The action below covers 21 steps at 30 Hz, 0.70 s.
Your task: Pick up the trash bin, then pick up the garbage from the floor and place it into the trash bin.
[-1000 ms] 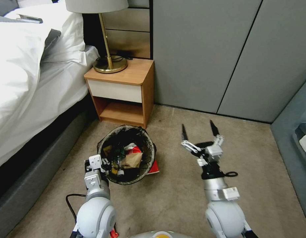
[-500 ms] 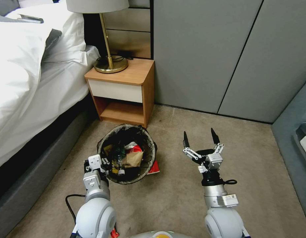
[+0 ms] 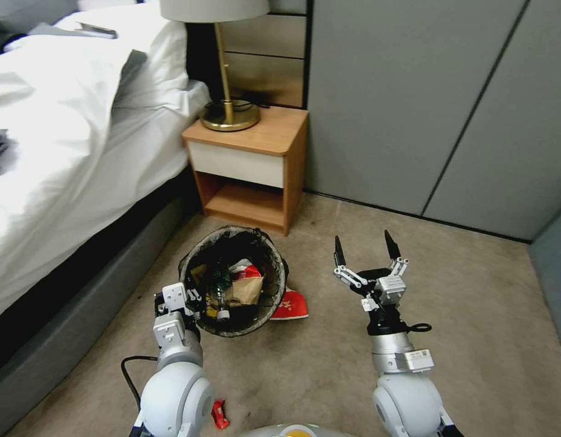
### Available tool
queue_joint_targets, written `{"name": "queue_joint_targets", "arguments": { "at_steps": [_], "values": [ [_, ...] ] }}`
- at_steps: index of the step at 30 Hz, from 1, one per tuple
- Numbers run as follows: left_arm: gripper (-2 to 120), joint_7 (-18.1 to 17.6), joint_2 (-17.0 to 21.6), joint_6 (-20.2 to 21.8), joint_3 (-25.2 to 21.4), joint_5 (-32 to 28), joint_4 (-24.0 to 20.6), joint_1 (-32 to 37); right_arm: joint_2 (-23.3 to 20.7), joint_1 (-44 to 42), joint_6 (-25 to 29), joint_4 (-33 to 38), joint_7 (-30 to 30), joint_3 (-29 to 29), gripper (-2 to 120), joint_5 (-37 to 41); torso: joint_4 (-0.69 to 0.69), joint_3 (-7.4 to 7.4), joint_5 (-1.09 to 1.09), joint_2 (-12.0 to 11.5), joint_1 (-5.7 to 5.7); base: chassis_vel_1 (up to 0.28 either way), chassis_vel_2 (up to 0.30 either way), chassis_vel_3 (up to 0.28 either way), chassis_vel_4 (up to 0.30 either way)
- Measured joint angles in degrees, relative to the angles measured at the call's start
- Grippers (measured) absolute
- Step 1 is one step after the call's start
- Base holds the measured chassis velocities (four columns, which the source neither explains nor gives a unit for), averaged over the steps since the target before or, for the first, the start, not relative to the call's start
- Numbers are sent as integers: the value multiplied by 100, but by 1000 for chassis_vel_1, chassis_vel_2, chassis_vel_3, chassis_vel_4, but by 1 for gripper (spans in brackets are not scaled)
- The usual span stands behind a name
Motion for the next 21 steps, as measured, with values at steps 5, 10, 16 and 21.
{"name": "queue_joint_targets", "arguments": {
  "at_steps": [5,10,16,21],
  "values": [
    [0,0,1,-34,0,6,11,-8,5,26,-13,-6,-7,-10,100,-2,3,0,0,0,0,104,96,98,100],
    [0,-1,-7,-40,18,18,17,-5,-11,41,-22,-8,-23,-7,100,-3,-1,0,0,0,0,27,40,31,18],
    [0,2,-10,-41,13,17,-26,0,-58,102,-87,-31,-86,0,100,-2,-1,0,0,0,0,0,0,0,0],
    [0,2,-13,-44,-25,12,-80,10,-110,192,-220,-103,-226,-8,100,3,-1,0,0,0,0,0,0,0,0]
  ]
}}
